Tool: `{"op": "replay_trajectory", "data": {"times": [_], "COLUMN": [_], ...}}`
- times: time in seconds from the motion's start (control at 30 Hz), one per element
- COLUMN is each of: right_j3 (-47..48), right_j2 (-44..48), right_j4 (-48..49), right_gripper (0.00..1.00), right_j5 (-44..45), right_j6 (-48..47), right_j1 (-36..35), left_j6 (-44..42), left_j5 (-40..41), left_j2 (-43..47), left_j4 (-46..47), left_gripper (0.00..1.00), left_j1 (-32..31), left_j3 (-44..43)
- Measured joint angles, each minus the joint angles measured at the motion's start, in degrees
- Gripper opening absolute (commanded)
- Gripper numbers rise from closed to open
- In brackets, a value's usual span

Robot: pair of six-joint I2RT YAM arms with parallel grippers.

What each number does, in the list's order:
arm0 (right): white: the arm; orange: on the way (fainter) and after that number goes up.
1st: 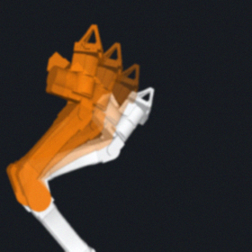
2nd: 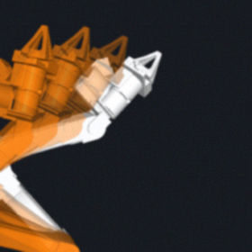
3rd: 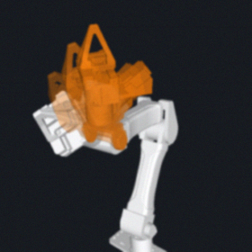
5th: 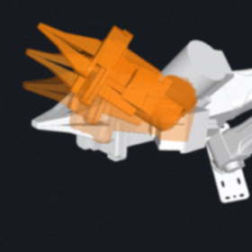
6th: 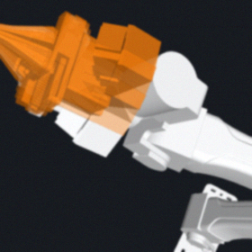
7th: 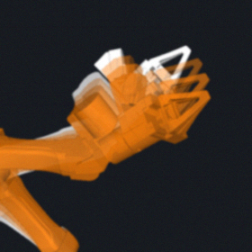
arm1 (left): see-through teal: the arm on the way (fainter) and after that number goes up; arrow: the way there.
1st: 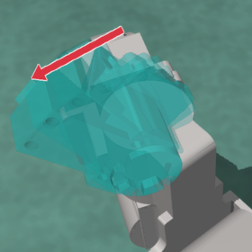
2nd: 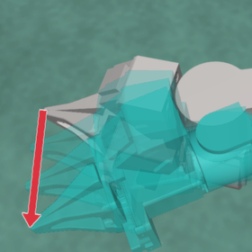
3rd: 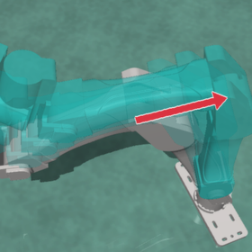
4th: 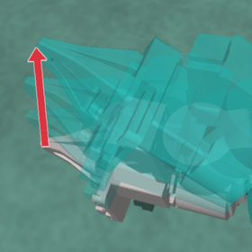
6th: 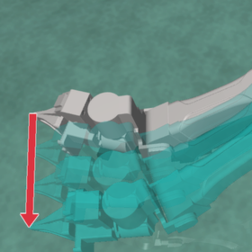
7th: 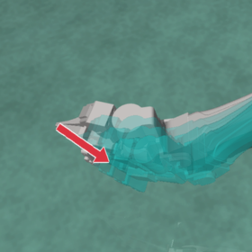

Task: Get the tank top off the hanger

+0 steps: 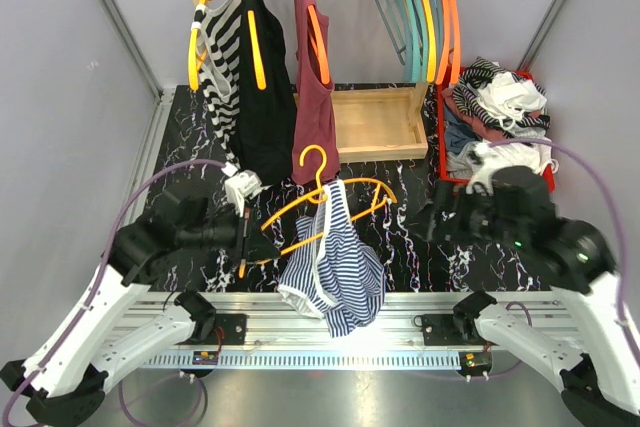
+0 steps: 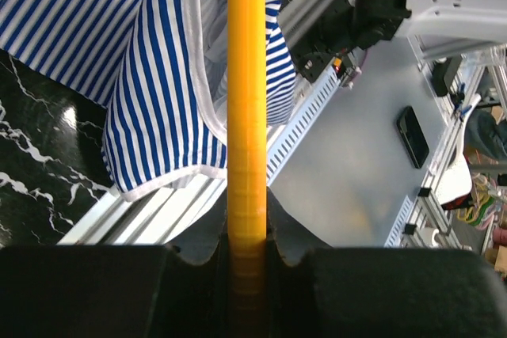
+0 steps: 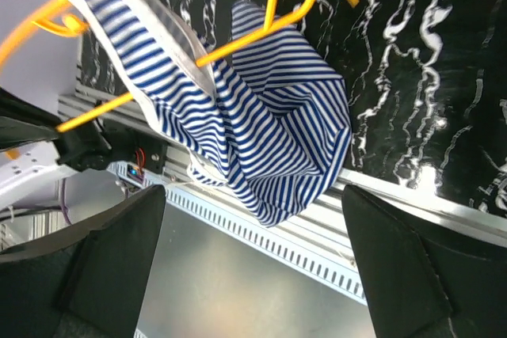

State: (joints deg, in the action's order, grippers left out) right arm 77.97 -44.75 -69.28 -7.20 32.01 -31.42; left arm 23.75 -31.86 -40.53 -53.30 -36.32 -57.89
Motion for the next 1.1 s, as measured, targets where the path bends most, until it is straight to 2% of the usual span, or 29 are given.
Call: {"op": "replay_trajectory", "data": {"times": [0.13,0.3,0.43,0.47,0.5,0.57,0.6,0.63,0.77,0.87,1.0,1.1], "right_j3": [-8.3,-11.0,-13.3,-14.4,-15.7,-18.0,-19.1,-19.9,-23.5,-24.4,-20.0,-15.8], "right_j2": [-4.6,-11.2,-15.1,-15.4,-15.5,-15.4,-15.5,-15.5,-14.7,-10.0,-3.5,-3.2], "right_j4": [7.0,15.5,22.3,24.1,25.9,29.2,30.9,31.9,34.4,31.2,16.8,5.6], "right_gripper": [1.00,1.00,0.99,0.94,0.89,0.71,0.22,0.01,0.00,0.00,0.00,0.00], "right_j5": [-2.3,-1.0,2.7,3.6,4.2,5.0,5.1,5.3,8.9,16.4,31.8,40.5], "right_j6": [-0.3,-0.8,-0.9,-0.9,-0.9,-0.7,-0.3,-0.3,2.8,6.4,17.1,27.4], "right_j1": [-4.1,-14.3,-18.9,-19.3,-19.4,-19.4,-19.4,-19.5,-19.5,-19.6,-19.6,-19.6], "left_j6": [0.5,1.0,1.5,1.6,1.8,2.3,2.6,2.8,3.1,2.6,1.9,2.0], "left_j5": [0.9,0.8,0.8,0.8,0.7,0.6,0.6,0.6,0.9,1.8,2.1,0.9], "left_j2": [-5.8,-9.2,-9.9,-9.9,-9.8,-9.8,-9.8,-9.8,-9.4,-8.6,-5.1,-0.6], "left_j4": [2.0,5.2,6.6,6.8,7.2,7.6,7.8,7.8,7.4,4.7,-0.6,-4.9], "left_gripper": [0.00,0.00,0.00,0.00,0.00,0.00,0.00,0.00,0.00,0.00,0.00,0.00], "left_j1": [0.0,0.0,0.0,0.0,0.0,0.0,0.0,0.0,0.0,0.0,0.0,-0.3], "left_j3": [-3.3,-6.8,-8.5,-8.8,-8.9,-8.9,-8.9,-8.9,-8.9,-8.8,-6.7,-4.5]}}
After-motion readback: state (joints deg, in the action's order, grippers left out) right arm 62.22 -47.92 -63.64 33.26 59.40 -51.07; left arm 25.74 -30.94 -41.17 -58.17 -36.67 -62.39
